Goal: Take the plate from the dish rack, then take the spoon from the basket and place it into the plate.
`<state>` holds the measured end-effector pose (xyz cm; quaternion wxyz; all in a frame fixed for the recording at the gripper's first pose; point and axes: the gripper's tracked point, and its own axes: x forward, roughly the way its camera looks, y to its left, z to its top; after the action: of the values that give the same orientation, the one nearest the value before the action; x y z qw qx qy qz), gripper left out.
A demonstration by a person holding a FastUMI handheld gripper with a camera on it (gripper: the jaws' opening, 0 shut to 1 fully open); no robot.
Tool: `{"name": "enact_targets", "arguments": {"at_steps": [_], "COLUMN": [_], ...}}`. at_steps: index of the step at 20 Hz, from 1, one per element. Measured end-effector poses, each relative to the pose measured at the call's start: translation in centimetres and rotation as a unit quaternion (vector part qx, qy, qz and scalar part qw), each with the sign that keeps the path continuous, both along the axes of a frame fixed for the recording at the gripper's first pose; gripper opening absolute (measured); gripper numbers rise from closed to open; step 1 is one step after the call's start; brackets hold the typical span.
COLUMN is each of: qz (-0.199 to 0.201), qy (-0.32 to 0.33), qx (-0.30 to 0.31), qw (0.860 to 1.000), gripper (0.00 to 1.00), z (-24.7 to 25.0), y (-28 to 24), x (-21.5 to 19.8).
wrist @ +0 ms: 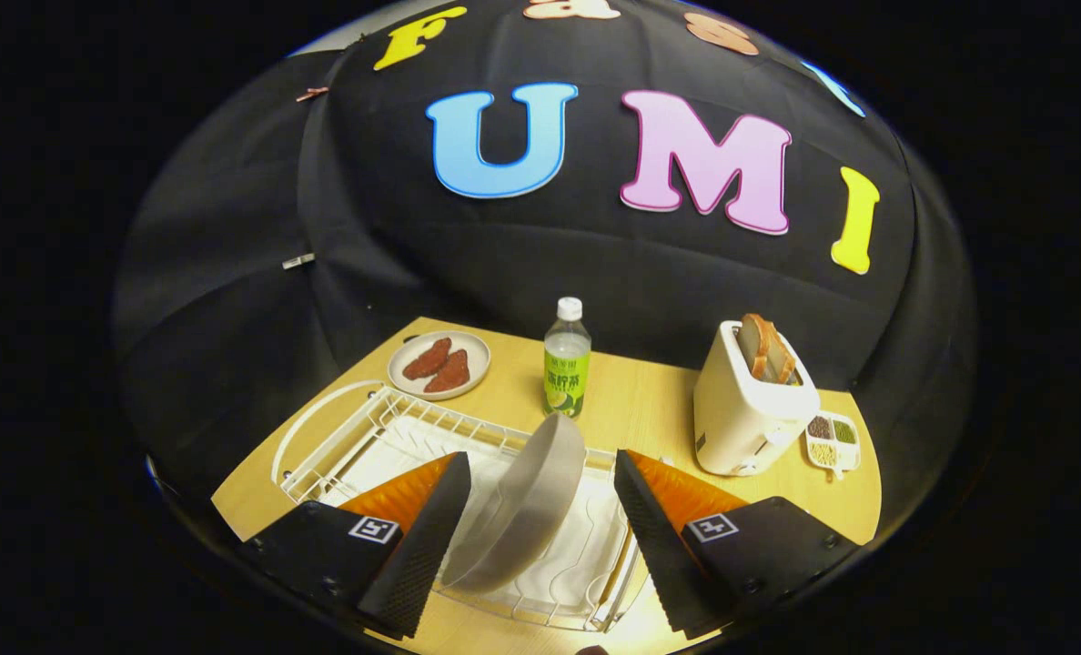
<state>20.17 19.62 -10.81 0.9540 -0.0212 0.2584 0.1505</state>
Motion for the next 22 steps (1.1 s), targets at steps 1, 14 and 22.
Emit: {"name": "enact_targets", "arguments": {"at_steps": [1, 14, 22], "qz": [-0.002, -0.114, -0.140], "qy": [0.016, 0.180, 0.147], "qx": [0.000, 0.024, 0.004], "qw": [1.000, 0.977, 0.979], "gripper": [0.98, 0.36, 0.33], "z": [-0.6, -4.0, -1.6], "y": [0.0, 0.8, -0.3], "x": [0.1, -0.8, -0.1]}}
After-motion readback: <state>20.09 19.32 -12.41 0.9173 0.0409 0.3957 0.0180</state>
